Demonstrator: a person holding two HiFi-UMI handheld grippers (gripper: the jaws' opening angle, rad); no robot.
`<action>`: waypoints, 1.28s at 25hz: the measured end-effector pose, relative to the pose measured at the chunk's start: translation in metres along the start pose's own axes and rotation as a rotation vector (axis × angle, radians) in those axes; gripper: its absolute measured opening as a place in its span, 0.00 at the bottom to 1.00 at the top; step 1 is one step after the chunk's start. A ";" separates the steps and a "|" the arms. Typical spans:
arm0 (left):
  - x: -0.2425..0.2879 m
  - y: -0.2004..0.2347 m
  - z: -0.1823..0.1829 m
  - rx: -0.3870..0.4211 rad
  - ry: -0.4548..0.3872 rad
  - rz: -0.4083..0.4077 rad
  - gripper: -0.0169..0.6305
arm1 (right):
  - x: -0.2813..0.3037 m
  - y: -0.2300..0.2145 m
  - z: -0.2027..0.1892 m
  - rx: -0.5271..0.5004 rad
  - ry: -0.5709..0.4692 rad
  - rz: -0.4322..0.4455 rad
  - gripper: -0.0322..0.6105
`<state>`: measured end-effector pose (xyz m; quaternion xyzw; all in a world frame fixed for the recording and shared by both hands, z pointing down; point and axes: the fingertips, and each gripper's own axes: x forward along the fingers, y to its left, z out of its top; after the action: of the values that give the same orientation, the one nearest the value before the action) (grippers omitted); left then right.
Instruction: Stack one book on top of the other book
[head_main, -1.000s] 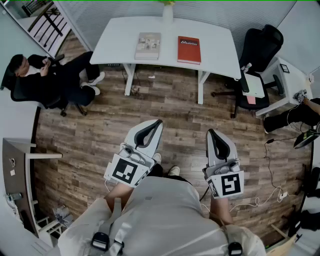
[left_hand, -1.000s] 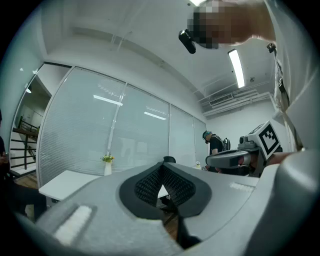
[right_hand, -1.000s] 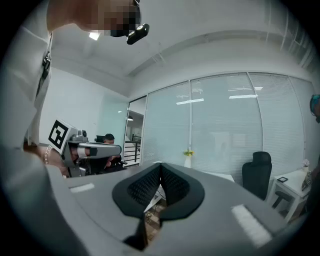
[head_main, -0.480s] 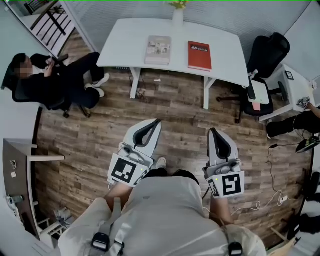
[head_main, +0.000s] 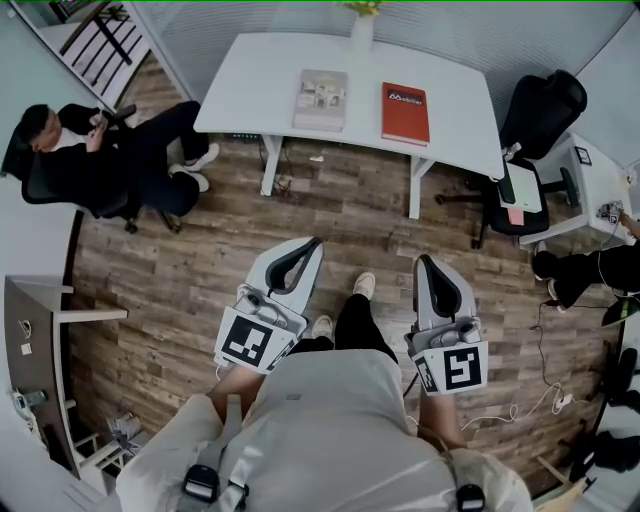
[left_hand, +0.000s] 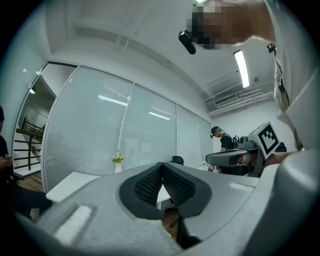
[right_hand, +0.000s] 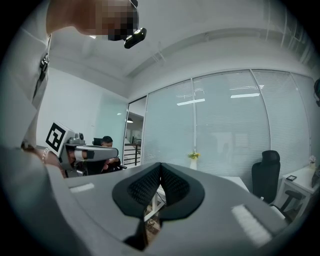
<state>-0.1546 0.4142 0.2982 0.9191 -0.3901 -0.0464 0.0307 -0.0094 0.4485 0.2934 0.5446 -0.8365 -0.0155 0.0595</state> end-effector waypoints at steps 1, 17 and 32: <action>0.005 0.001 -0.001 0.001 0.001 0.001 0.03 | 0.002 -0.004 -0.002 0.002 0.000 0.000 0.06; 0.148 0.023 -0.002 0.021 0.007 0.005 0.03 | 0.076 -0.133 -0.008 0.011 -0.008 -0.004 0.06; 0.280 0.023 -0.011 0.020 0.032 0.010 0.03 | 0.129 -0.256 -0.015 0.022 -0.003 0.014 0.06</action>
<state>0.0239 0.1966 0.2942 0.9179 -0.3948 -0.0279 0.0280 0.1730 0.2273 0.2961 0.5394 -0.8404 -0.0065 0.0524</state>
